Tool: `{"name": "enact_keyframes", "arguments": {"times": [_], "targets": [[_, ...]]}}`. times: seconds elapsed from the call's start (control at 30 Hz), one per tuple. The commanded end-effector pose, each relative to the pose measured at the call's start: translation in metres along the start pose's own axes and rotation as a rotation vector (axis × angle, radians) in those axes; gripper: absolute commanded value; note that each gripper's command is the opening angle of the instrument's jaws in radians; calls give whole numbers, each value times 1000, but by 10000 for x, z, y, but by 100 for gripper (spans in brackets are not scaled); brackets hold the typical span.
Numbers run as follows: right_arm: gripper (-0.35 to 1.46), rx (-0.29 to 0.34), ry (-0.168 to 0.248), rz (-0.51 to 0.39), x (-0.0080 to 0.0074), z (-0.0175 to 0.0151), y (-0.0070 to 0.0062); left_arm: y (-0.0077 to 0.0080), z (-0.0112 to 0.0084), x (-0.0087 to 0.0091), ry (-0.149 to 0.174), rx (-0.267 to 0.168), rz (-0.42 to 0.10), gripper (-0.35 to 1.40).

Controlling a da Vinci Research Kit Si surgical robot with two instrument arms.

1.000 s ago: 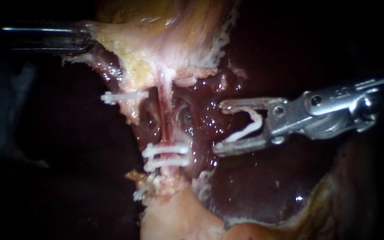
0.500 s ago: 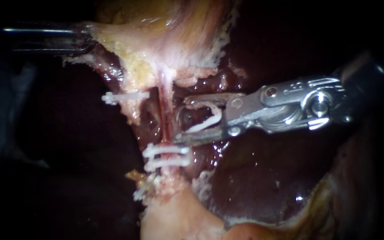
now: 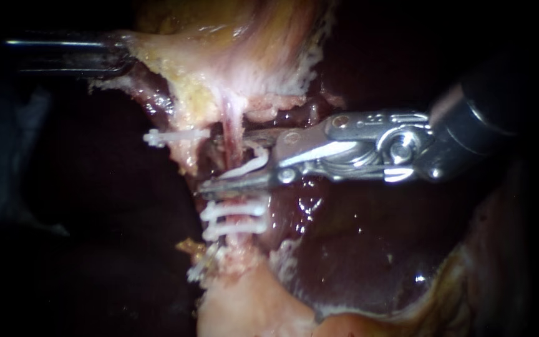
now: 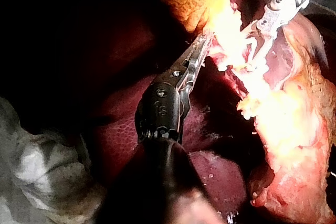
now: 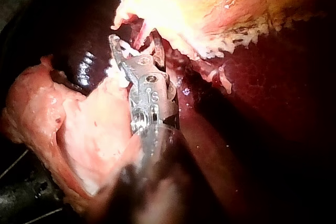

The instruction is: Clipping third clip right tube

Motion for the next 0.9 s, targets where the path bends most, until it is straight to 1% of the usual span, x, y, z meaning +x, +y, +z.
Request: {"name": "enact_keyframes", "arguments": {"times": [0.03, 0.1, 0.27, 0.37, 0.47, 0.5, 0.57, 0.7, 0.83, 0.9], "targets": [[49, 10, 13, 6, 1, 1, 0, 0, 0, 0, 0, 0, 0, -35], [49, 32, 38, 21, 2, 4, 1, 0, 0, 0, 0, 0, 0, -35], [49, 54, 54, 37, 4, 8, 1, 0, 0, 0, 0, 0, 0, -35], [49, 76, 77, 39, 5, 7, -1, 0, 0, 0, 0, 0, 0, -35], [49, 126, 104, 55, 9, 3, -8, 0, 0, 0, 0, -1, 0, -35], [49, 146, 113, 57, 12, 1, -12, 0, 0, 0, 0, -1, 0, -35], [48, 179, 125, 63, 17, -3, -19, -1, 0, 0, 0, -1, 0, -35], [46, 246, 155, 60, 34, -9, -36, -1, -1, 0, 0, -1, 0, -35], [45, 259, 175, 65, 46, -13, -45, -1, -1, 0, 0, -1, 0, -35], [45, 260, 178, 66, 49, -14, -46, -1, -1, 0, 0, -1, 0, -35]]}}
